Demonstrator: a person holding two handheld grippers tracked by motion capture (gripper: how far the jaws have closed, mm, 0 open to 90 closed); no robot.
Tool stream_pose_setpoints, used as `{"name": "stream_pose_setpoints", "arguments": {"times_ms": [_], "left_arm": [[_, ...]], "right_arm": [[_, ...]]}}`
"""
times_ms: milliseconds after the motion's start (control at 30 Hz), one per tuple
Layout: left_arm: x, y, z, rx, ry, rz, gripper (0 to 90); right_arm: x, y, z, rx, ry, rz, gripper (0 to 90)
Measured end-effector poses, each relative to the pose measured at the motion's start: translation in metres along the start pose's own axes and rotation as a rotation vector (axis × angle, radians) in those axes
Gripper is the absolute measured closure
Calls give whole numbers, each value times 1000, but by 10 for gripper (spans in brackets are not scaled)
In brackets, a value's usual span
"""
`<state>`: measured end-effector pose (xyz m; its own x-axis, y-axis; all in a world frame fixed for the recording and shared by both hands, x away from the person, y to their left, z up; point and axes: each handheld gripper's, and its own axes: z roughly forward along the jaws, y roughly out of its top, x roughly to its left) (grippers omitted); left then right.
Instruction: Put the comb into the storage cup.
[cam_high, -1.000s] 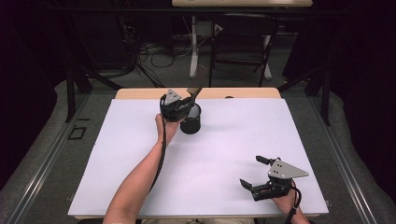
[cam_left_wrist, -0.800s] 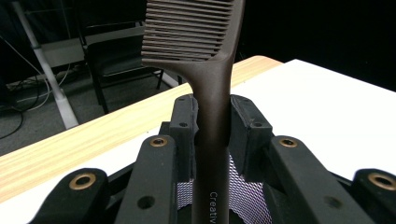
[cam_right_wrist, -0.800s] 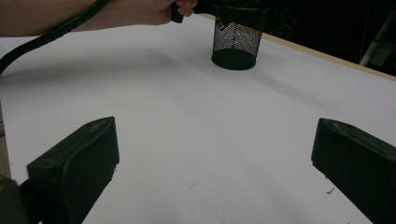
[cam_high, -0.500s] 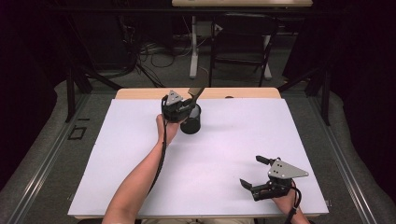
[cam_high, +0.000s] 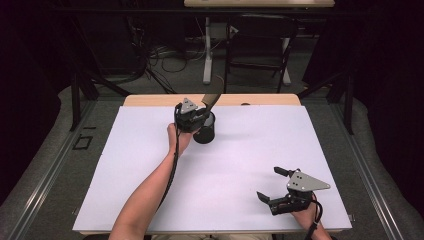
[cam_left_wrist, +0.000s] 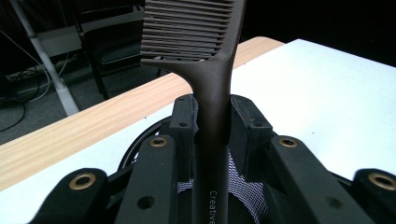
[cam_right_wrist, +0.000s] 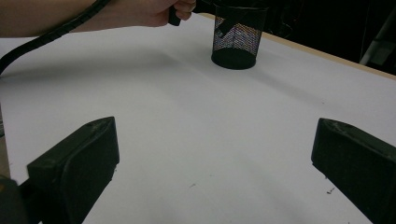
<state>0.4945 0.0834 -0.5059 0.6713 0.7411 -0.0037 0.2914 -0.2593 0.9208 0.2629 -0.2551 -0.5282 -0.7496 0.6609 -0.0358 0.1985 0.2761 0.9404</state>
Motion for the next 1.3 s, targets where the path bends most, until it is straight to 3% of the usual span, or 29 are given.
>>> {"name": "stream_pose_setpoints", "arguments": {"times_ms": [400, 600, 800, 1067, 1300], "left_arm": [[0, -2, 1, 37, 1, 13, 723], [-4, -2, -2, 46, 28, 38, 717], [-1, 1, -12, 23, 1, 8, 537], [0, 6, -21, 73, -44, 2, 306], [-1, 12, -31, 111, -73, 11, 159]], "right_arm": [[0, 0, 0, 1, 1, 0, 4], [0, 0, 0, -1, -1, -3, 4], [0, 0, 0, 0, 1, 0, 4], [0, 0, 0, 5, 1, -3, 4], [0, 0, 0, 3, 1, -1, 4]]}}
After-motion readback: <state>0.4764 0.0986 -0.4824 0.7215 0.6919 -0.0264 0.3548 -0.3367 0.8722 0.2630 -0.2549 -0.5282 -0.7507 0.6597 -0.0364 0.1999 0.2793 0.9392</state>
